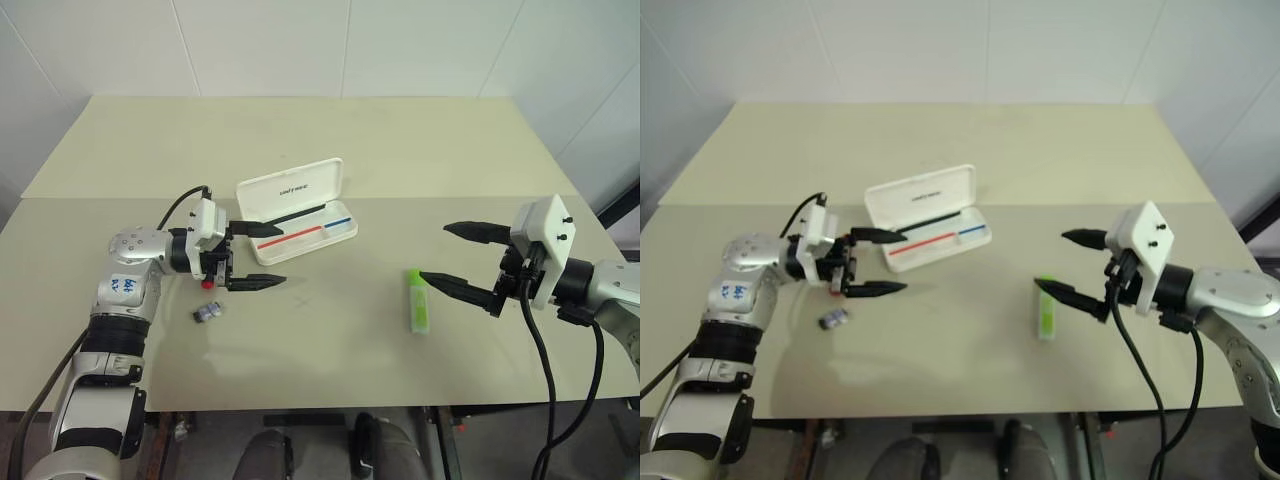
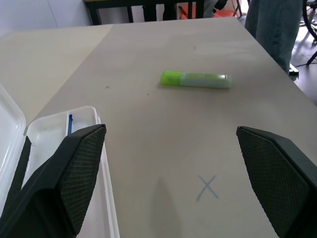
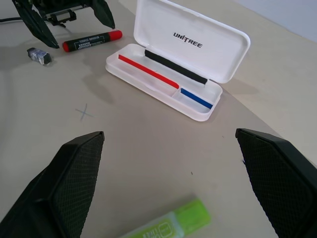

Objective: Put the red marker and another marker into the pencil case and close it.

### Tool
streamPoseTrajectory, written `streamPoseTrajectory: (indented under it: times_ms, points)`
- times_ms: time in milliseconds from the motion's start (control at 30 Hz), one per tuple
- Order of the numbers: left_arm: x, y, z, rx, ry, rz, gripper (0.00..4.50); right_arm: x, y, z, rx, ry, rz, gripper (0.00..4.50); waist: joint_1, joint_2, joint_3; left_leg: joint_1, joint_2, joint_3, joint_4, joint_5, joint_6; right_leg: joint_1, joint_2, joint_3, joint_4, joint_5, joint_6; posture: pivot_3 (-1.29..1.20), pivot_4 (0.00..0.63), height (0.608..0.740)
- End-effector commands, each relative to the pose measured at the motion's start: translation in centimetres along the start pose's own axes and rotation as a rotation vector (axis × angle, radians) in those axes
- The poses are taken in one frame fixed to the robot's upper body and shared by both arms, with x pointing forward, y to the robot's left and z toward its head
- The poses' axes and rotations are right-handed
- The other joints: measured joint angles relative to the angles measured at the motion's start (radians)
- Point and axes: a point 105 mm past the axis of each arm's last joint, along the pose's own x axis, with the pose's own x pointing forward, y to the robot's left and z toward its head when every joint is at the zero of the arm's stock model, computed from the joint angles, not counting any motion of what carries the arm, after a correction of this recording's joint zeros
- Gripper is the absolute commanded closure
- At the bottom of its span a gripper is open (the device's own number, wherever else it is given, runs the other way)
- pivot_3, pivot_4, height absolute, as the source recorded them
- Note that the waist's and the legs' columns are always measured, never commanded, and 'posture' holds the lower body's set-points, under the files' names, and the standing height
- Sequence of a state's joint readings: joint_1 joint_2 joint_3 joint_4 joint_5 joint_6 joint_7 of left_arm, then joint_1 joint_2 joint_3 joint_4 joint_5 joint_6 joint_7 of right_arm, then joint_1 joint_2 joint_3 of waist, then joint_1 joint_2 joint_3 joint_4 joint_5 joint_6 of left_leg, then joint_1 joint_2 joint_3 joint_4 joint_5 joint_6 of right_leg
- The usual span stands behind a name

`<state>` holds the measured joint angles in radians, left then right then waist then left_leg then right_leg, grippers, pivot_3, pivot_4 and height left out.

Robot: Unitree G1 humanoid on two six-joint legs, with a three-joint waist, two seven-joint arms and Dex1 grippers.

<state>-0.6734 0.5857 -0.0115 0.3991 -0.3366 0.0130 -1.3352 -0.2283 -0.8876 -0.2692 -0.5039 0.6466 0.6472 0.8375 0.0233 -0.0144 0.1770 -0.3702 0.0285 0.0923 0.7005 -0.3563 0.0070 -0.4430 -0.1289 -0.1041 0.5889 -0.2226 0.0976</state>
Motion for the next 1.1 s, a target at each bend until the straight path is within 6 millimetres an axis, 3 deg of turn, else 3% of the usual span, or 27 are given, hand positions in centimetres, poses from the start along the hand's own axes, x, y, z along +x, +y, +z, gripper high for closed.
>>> streamPoseTrajectory:
  times_ms: [33, 367, 500, 767, 1100]
  points:
    - [0.9, 0.8, -0.2, 0.004, 0.040, 0.031, 0.01, 0.2, 0.5, 0.5, -0.035, -0.030, -0.001, 0.00, 0.000, 0.000, 0.000, 0.000, 0.000, 0.000, 0.000, 0.000, 0.000, 0.000, 0.000, 0.000, 0.000, 0.000, 0.000, 0.00, 0.150, 0.740]
    - [2.1, 3.1, -1.6, -0.005, 0.191, 0.069, 0.01, 0.3, 1.5, -0.1, -0.016, -0.053, -0.039, 0.00, 0.000, -0.001, 0.001, -0.001, -0.001, 0.000, 0.000, 0.000, 0.001, 0.000, 0.000, 0.000, 0.000, 0.000, 0.000, 0.00, 0.150, 0.740]
    - [2.4, 2.8, -1.3, -0.020, 0.168, -0.023, 0.01, 0.2, 1.3, -0.4, -0.021, -0.060, -0.090, 0.00, 0.001, -0.001, 0.001, 0.000, 0.000, 0.000, 0.000, 0.000, 0.000, 0.000, 0.001, 0.000, 0.000, 0.000, 0.000, 0.00, 0.150, 0.740]
    - [2.2, 3.1, -1.9, -0.032, 0.227, -0.051, 0.01, -0.3, 1.5, -0.9, -0.011, -0.064, -0.143, 0.00, 0.001, -0.001, 0.001, -0.001, 0.000, 0.000, 0.000, 0.000, 0.001, 0.000, 0.000, 0.000, 0.000, 0.000, 0.000, 0.00, 0.150, 0.740]
    - [2.0, 2.8, -3.5, -0.040, 0.361, -0.089, 0.01, -0.3, 1.7, -1.0, -0.002, -0.058, -0.164, 0.00, 0.001, -0.001, 0.001, -0.001, 0.000, 0.000, 0.000, 0.000, 0.001, 0.000, 0.001, 0.000, 0.000, 0.000, 0.000, 0.00, 0.150, 0.740]
